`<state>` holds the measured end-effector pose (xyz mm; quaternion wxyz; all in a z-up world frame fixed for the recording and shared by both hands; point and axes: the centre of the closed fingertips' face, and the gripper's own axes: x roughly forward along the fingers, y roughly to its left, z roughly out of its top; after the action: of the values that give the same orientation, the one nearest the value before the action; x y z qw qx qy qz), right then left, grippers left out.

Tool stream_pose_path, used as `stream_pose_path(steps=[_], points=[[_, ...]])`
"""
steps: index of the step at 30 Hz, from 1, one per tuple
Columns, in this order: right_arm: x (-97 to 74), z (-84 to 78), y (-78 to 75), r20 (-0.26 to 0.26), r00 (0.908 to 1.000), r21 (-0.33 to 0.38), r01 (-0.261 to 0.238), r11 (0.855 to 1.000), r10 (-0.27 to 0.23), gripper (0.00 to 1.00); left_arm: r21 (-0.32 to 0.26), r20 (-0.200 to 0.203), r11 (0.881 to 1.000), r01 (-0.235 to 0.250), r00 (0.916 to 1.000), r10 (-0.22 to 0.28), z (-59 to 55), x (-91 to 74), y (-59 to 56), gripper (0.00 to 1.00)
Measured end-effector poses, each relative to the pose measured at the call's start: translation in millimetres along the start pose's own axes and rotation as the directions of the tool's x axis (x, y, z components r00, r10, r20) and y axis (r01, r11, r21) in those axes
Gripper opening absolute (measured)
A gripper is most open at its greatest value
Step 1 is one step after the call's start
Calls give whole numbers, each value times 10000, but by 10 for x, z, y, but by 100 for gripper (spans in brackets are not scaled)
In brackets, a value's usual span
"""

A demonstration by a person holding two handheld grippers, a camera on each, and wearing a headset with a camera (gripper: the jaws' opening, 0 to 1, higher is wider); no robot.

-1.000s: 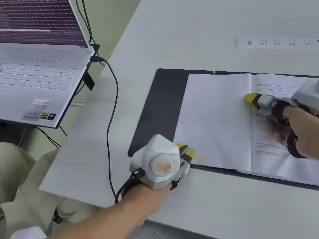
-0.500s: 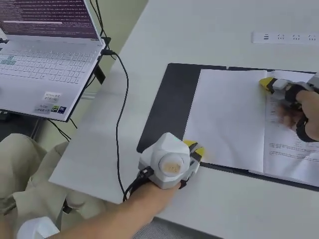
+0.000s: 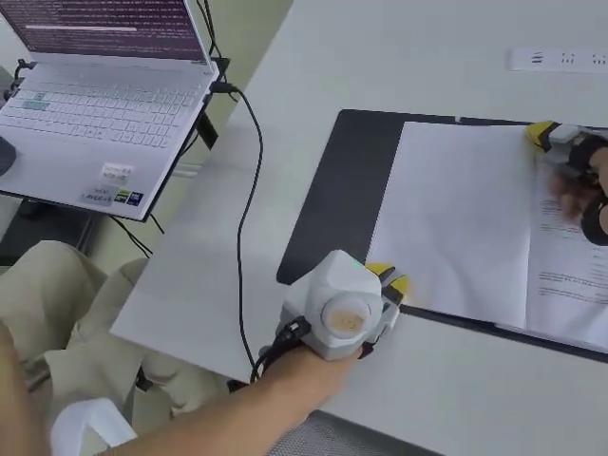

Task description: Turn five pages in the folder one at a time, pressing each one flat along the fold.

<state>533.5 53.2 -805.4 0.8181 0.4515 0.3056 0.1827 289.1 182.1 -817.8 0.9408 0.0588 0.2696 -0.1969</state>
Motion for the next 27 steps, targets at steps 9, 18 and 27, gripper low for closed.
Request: stream_pose_path(steps=[9, 18, 27], points=[[25, 49, -20, 136, 9998, 322, -118, 9994, 114, 0, 72, -6, 10000, 39, 10000, -39, 0, 0, 0, 8], [-162, -160, 32, -865, 9954, 627, -349, 9974, 402, 0, 101, -35, 9999, 46, 10000, -46, 1, -2, 2, 8], [-320, -326, 70, -1390, 9884, 639, -525, 9966, 610, 0, 172, -82, 9998, 58, 10000, -56, -1, 3, 3, 8]])
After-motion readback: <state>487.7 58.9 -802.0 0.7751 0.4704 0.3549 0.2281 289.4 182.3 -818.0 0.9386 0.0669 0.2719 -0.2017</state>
